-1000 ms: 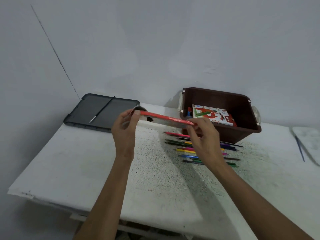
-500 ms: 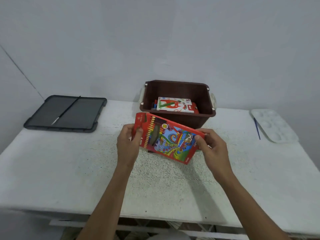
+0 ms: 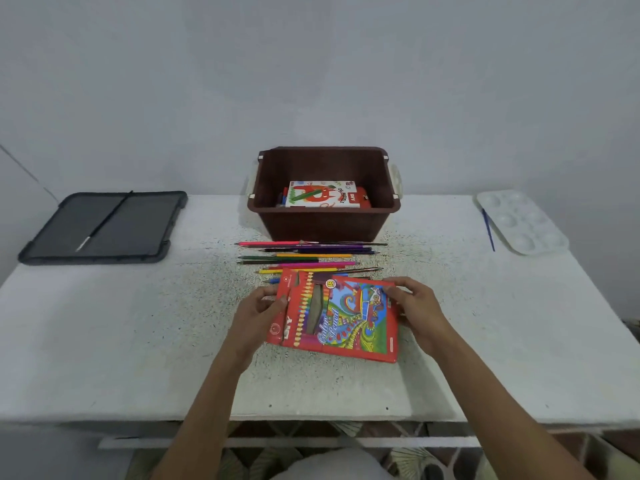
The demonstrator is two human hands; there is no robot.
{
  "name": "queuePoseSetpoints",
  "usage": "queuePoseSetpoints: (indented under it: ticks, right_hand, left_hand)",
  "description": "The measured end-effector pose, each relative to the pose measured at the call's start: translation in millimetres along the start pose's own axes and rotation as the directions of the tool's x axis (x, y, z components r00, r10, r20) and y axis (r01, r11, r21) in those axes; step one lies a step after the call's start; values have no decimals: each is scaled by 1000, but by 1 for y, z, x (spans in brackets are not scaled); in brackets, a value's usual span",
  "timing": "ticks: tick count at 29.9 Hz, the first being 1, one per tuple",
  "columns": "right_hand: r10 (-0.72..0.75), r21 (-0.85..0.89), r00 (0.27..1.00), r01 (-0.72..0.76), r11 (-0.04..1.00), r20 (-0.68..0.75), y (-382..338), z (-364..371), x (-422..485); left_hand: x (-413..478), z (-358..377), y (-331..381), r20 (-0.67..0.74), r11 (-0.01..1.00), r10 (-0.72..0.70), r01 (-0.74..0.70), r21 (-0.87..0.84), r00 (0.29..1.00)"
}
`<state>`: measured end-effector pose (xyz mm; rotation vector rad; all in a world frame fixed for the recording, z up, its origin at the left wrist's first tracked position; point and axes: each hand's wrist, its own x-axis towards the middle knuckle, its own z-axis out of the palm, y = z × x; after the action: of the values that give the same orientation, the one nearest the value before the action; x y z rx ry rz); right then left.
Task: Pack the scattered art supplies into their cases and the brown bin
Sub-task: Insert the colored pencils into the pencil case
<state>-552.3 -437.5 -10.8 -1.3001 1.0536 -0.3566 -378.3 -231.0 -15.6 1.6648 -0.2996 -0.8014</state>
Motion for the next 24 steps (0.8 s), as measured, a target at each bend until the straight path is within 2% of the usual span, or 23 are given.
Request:
queuePoseSetpoints:
  ticks: [6,10,14,16,21,24]
  right_hand:
    - [45,21,998,-46,999,45,10,0,-3]
    - [67,80,995,-72,994,70,13,3,-6]
    - [70,207,986,-100,973,148,17,8,-13]
    - [63,202,979,-103,974,194,21,12,-18]
    - [30,64,941,-55,996,337,19,17,-25]
    - [-22,69,944,-1,998,330,9,16,-24]
  left_hand:
    - [-6,-12,-13,90,995,-104,104,10,990]
    - [-13,-19,-20,162,980,-80,107,-167,984]
    - [-18,-11,-22,70,960,-25,44,-277,997]
    - [-18,-3,-23,33,956,-16,25,-292,999]
    - [-14,9,-15,21,979,24,-20,-202,999]
    - [-13,6,-4,100,990,96,-85,-109,990]
